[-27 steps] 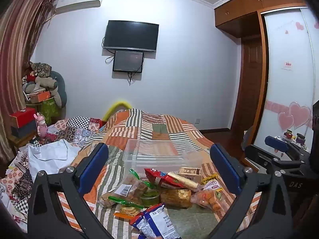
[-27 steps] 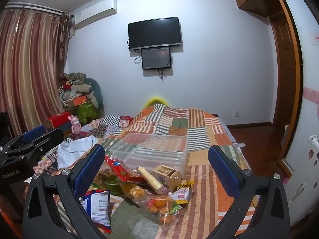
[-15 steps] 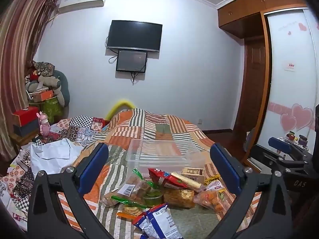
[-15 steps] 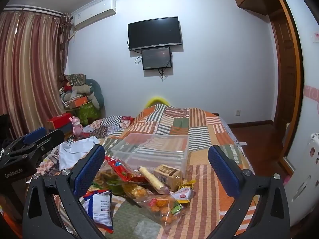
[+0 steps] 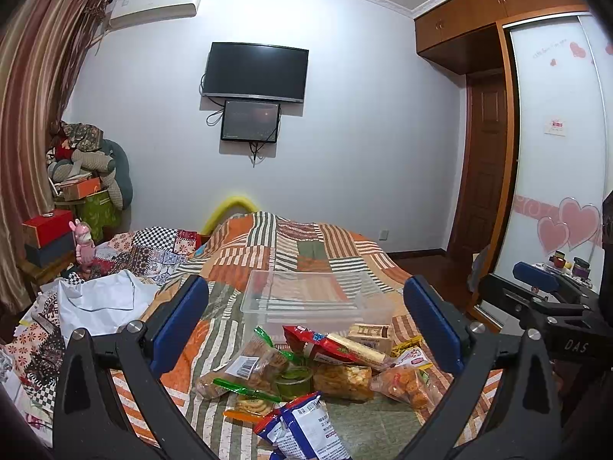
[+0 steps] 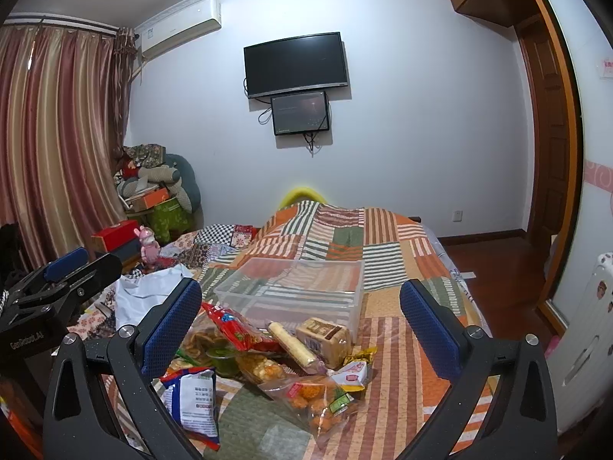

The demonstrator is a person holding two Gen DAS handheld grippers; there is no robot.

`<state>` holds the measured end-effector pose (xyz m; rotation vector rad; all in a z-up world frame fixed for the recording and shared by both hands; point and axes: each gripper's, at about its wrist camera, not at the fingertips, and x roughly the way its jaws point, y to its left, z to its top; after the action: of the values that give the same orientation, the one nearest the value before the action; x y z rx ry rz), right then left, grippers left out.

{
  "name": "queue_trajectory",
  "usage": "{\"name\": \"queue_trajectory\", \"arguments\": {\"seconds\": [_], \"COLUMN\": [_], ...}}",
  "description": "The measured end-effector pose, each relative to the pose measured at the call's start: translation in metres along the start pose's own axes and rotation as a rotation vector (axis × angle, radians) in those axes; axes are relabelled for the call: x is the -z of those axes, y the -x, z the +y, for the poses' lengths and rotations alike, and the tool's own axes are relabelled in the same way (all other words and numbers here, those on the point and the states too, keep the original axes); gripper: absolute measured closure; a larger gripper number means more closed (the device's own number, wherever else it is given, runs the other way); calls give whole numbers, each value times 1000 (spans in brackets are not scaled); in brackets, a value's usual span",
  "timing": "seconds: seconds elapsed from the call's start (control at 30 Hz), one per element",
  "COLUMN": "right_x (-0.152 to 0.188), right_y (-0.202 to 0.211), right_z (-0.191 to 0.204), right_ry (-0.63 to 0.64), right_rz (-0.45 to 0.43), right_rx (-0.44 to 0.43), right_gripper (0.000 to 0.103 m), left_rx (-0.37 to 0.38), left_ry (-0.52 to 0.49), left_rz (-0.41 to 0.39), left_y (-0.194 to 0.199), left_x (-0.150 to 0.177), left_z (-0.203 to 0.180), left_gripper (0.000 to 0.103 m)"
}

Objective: Organize snacks

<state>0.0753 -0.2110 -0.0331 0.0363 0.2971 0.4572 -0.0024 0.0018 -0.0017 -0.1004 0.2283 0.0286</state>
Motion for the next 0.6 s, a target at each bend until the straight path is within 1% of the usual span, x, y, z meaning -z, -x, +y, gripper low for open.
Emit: {"name": "queue_trajectory", "arguments": {"seconds": [0.6], "right_x": [-2], "right_y": [2], "right_z": [2], "right_ry": [3], "right_rz": [-3], "right_rx": [-9], "right_gripper": [0], "left_rx": [-5], "left_ry": [6], "left_rz": [8], "left_y": [-1], "left_x": [-1], "left_z": [1], "left_gripper": [0]}}
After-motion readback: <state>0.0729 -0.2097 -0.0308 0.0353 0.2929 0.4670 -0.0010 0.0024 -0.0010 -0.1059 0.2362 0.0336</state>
